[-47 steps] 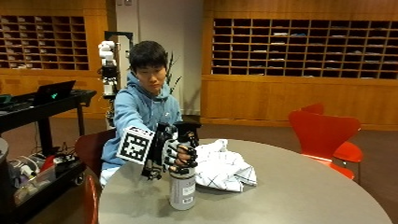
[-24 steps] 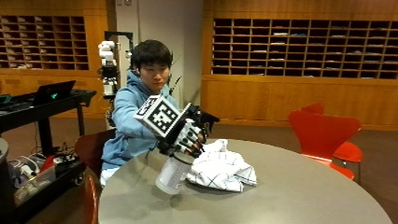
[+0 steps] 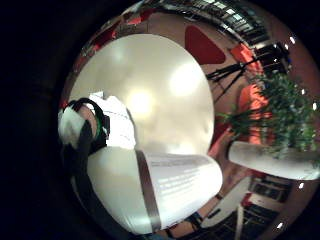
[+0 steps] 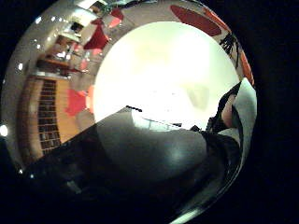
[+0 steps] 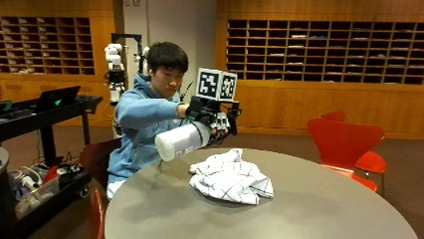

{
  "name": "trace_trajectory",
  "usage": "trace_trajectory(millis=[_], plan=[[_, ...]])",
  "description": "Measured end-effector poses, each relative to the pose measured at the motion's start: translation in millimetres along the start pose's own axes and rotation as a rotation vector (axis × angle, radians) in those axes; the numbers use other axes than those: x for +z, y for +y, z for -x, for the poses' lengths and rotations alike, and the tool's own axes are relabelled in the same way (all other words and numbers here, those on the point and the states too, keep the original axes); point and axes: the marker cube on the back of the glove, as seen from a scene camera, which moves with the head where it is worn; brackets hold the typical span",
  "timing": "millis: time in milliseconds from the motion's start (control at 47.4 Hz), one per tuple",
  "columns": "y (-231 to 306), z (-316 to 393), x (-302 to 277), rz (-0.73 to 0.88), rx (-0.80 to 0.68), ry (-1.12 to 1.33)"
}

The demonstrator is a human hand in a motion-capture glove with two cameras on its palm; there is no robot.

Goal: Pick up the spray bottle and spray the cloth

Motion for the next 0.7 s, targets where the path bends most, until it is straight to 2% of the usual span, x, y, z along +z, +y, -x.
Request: trace_trajectory(millis=[148, 232, 464, 696], plan=[[-0.7, 23.4, 11.7, 0.061, -0.053, 0.317], [-1.1, 33.8, 26.9, 0.099, -0.082, 0.42], [-2.6, 47.5, 62.0, 0.172, -0.132, 0.43], [-4.0, 48.4, 44.0, 0.144, -0.137, 0.381]])
